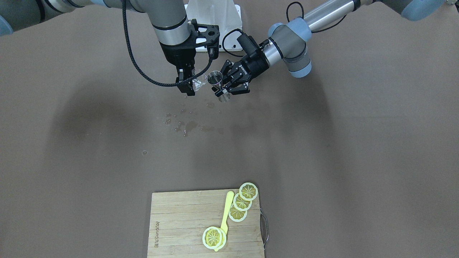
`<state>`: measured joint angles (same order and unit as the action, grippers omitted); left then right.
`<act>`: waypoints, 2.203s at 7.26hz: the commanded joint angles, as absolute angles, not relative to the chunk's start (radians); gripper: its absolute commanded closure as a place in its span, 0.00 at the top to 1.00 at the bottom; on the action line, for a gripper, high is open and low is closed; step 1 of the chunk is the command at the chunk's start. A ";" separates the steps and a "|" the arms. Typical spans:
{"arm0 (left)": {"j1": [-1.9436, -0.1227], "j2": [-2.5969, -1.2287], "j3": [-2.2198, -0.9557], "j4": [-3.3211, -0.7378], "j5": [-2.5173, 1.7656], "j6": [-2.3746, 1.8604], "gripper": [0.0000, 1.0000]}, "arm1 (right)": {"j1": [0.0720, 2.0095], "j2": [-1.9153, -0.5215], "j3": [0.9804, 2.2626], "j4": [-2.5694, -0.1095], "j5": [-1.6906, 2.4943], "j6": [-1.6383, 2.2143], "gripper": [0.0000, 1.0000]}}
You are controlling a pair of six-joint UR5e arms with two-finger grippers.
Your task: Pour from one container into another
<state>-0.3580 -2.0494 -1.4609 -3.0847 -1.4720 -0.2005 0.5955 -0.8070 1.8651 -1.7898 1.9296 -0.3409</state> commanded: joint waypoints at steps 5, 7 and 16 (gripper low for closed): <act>-0.362 -2.049 -1.457 -3.086 -1.471 -0.196 0.00 | 0.588 -0.785 1.853 -1.810 1.919 -0.357 0.00; -0.371 -2.048 -1.456 -3.085 -1.471 -0.196 0.00 | 0.588 -0.781 1.852 -1.810 1.921 -0.357 0.00; -0.393 -2.048 -1.440 -3.085 -1.471 -0.196 0.00 | 0.591 -0.779 1.855 -1.821 1.905 -0.359 0.00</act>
